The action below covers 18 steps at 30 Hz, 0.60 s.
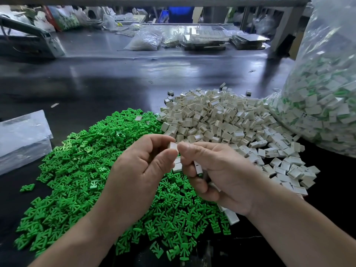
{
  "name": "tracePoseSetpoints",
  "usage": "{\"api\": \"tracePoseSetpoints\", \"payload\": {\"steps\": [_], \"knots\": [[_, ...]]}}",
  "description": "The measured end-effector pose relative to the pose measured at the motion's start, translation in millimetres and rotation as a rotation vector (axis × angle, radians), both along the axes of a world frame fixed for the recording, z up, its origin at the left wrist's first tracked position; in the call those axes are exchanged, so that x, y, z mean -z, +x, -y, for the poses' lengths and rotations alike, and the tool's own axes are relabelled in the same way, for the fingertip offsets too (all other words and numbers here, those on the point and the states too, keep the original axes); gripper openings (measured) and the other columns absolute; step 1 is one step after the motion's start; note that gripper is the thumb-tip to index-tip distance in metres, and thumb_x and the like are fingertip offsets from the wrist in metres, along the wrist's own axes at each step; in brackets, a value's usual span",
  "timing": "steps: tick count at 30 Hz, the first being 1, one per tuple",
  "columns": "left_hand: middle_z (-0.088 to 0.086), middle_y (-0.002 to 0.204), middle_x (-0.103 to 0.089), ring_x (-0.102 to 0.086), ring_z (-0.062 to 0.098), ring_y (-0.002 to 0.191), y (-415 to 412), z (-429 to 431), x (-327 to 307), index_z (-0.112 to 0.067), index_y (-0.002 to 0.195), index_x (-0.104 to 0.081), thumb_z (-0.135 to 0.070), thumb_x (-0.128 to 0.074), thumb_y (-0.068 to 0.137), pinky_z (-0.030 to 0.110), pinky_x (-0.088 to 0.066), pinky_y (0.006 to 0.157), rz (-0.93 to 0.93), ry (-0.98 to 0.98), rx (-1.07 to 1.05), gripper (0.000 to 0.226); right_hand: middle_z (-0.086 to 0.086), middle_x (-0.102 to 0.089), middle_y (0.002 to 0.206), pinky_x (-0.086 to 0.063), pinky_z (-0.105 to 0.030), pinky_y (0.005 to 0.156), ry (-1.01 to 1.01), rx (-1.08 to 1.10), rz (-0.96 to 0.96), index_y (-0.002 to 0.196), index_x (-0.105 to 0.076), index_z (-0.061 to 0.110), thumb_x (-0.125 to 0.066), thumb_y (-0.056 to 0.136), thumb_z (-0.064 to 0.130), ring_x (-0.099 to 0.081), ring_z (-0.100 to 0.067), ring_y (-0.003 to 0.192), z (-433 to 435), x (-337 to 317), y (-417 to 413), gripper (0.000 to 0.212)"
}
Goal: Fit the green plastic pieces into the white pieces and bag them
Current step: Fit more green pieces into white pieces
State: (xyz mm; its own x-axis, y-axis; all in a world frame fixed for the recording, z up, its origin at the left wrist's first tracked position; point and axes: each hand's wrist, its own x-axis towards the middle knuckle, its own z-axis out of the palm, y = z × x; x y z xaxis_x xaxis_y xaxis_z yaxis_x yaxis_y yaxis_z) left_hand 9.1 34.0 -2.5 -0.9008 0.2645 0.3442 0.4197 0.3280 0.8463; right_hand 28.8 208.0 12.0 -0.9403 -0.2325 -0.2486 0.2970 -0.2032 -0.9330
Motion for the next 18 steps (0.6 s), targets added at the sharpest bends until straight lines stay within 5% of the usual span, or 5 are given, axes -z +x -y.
{"api": "tracePoseSetpoints", "payload": {"steps": [3, 8, 11, 16, 18], "knots": [[-0.018, 0.087, -0.067, -0.064, 0.004, 0.078, 0, 2, 0, -0.046, 0.098, -0.060, -0.062, -0.058, 0.082, 0.012, -0.047, 0.065, -0.046, -0.073, -0.020, 0.022, 0.002, -0.051, 0.066, -0.027, -0.014, 0.035, -0.006, -0.043, 0.018, 0.079, -0.072, 0.024, -0.072, 0.075, 0.049, -0.041, -0.008, 0.041, 1, 0, 1, 0.025], [-0.023, 0.085, -0.066, -0.061, 0.001, 0.078, 3, -1, -1, -0.042, 0.094, -0.059, -0.055, -0.063, 0.081, 0.005, -0.042, 0.064, -0.174, -0.188, 0.010, 0.019, 0.000, -0.049, 0.066, -0.028, -0.014, 0.035, 0.049, -0.115, -0.011, 0.063, -0.063, 0.024, -0.071, 0.080, 0.043, -0.041, -0.008, 0.040, 0, 1, 1, 0.027], [-0.019, 0.087, -0.064, -0.061, 0.003, 0.081, 3, 0, -1, -0.041, 0.097, -0.060, -0.056, -0.066, 0.077, 0.004, -0.042, 0.065, -0.203, -0.190, 0.030, 0.026, -0.001, -0.052, 0.062, -0.029, -0.014, 0.035, 0.063, -0.085, -0.019, 0.074, -0.067, 0.020, -0.068, 0.080, 0.037, -0.043, -0.009, 0.039, 0, 2, 0, 0.017], [-0.021, 0.085, -0.057, -0.056, -0.004, 0.079, -16, 23, -3, -0.038, 0.099, -0.063, -0.073, -0.046, 0.081, 0.013, -0.045, 0.063, -0.245, -0.481, -0.082, 0.043, -0.005, -0.063, 0.074, -0.031, -0.017, 0.033, -0.091, -0.001, 0.016, 0.097, -0.069, 0.011, -0.062, 0.080, 0.028, -0.047, -0.011, 0.044, -11, 1, -6, 0.025], [-0.023, 0.089, -0.057, -0.055, -0.004, 0.079, -20, 31, -4, -0.038, 0.102, -0.067, -0.081, -0.041, 0.080, 0.028, -0.051, 0.069, -0.180, -0.601, -0.083, 0.054, -0.006, -0.063, 0.077, -0.032, -0.017, 0.033, -0.173, 0.008, 0.034, 0.098, -0.070, 0.012, -0.061, 0.078, 0.026, -0.046, -0.011, 0.046, -14, 1, -8, 0.026]]}}
